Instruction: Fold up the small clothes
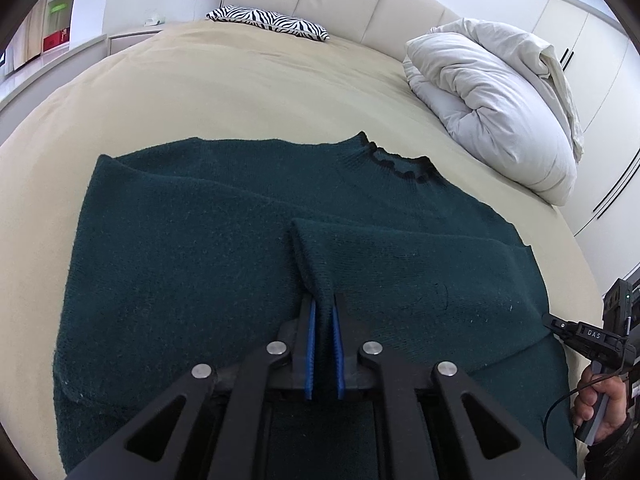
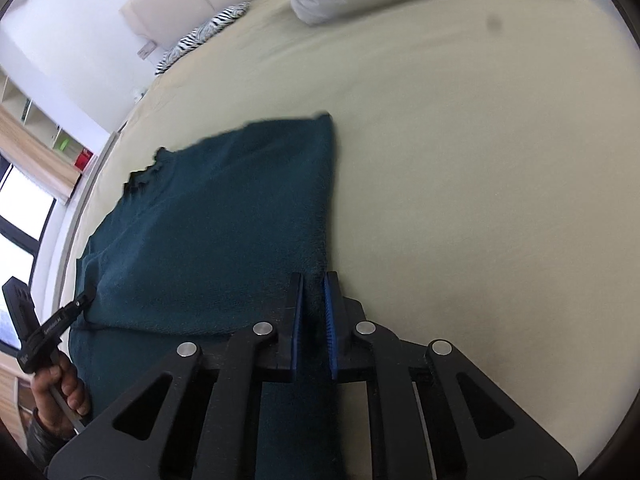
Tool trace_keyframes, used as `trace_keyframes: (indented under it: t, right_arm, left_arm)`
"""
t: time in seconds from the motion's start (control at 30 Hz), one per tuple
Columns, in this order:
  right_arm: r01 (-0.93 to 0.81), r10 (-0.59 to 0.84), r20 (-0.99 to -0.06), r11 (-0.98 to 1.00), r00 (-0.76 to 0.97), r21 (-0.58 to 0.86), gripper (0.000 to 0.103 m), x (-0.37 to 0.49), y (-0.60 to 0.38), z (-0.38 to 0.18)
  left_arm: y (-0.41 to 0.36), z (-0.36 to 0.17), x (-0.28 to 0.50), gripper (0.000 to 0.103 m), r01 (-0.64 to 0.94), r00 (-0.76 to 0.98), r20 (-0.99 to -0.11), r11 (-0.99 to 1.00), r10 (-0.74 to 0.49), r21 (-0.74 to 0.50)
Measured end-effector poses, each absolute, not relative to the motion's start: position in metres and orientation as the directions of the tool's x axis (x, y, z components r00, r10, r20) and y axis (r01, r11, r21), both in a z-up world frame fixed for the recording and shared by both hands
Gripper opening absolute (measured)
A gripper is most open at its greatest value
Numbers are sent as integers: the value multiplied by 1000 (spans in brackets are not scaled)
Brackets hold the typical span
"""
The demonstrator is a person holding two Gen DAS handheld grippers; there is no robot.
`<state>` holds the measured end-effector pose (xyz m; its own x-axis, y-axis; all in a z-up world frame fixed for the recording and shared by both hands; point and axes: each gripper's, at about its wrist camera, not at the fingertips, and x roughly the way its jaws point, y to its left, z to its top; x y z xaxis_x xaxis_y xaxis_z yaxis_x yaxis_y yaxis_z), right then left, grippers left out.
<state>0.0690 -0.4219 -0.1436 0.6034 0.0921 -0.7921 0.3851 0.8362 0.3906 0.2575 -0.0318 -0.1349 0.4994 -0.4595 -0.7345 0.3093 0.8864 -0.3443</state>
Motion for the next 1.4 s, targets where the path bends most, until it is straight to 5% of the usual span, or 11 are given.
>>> trace_keyframes:
  t: [0.2,0.27,0.43,0.57,0.77,0.97,1.07,1.13,1.4]
  right_arm:
    - [381,112,-766,816,634,435,11,75,-421,-154]
    - [395,119,-761,798,637,455,16,71,-420,-148]
    - [392,10,-757,851,653,349,16,59,-396,-113]
    - [285,76,-700,878,710,385,16,63,-374,-100]
    - [292,154,-742,853,652,434,15,81,-381,-145]
    - [383,34,-725,832,688,401,19,28,-391,-115]
    - [367,19,-678,829,735,421,33,-20,-381,-94]
    - [354,12,-647,829,762,433,53,-50,-374,-82]
    - [267,150,-624,809,767,523,56,-141,-327,-76]
  left_arm:
    - [-20,-125,258,19,273,495,-737,888,-459,-370]
    - [-15,-109,250,31,237,571,-721,919,-393,-314]
    - [-31,-83,233,32,301,647,-655,920,-391,-253]
    - [-67,-117,244,32,357,540,-763,918,-355,-175]
    - [-41,-118,240,37,337,537,-753,915,-380,-222]
    - [25,-102,194,49,249,556,-735,922,-387,-298]
    - [60,-96,155,53,225,549,-726,910,-414,-348]
    - [83,-94,125,55,204,551,-725,909,-413,-362]
    - [150,-104,34,59,143,488,-719,858,-495,-493]
